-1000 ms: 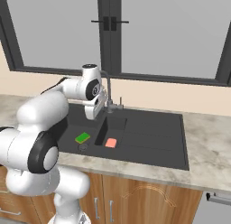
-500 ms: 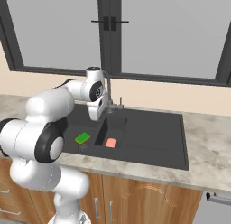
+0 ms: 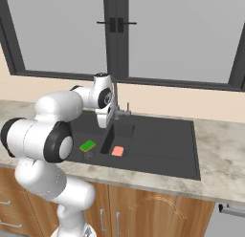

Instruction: Pick up the sponge and bar soap from the sink, and place them back in the shelves.

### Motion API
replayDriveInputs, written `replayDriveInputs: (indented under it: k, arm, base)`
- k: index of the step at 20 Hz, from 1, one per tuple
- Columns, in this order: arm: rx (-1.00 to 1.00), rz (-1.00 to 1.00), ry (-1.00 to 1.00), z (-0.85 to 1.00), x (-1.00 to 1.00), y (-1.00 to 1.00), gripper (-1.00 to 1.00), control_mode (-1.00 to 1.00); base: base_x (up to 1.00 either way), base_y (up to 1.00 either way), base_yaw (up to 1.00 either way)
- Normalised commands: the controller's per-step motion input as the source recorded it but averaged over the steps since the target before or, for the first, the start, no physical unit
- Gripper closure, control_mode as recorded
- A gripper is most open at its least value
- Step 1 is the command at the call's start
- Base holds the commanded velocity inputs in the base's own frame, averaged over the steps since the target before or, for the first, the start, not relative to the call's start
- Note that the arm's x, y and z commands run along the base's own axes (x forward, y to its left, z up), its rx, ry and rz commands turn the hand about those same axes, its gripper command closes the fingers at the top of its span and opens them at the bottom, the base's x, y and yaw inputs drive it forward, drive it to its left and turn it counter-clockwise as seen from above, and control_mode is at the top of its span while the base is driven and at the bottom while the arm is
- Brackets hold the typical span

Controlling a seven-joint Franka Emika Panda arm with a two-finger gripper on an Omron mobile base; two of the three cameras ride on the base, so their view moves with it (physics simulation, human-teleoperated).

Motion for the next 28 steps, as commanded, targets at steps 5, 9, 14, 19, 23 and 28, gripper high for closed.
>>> replayDriveInputs:
  k: [5,9,14,19,23,28]
  arm:
    - [0.00,0.00,0.00,-0.04,0.17,0.00,-1.00,-1.00]
    - [0.00,0.00,0.00,-0.05,0.16,0.00,-1.00,-1.00]
    - [0.00,0.00,0.01,-0.01,0.11,0.00,-1.00,-1.00]
    - [0.00,0.00,0.00,0.00,0.10,0.00,-1.00,-1.00]
    - [0.00,0.00,0.00,-0.03,0.14,0.00,-1.00,-1.00]
    - [0.00,0.00,0.01,-0.05,0.17,0.00,-1.00,-1.00]
  base:
    - [0.00,0.00,0.00]
    - [0.00,0.00,0.00]
    - [0.00,0.00,0.00]
    - [0.00,0.00,0.00]
    - [0.00,0.00,0.00]
    - [0.00,0.00,0.00]
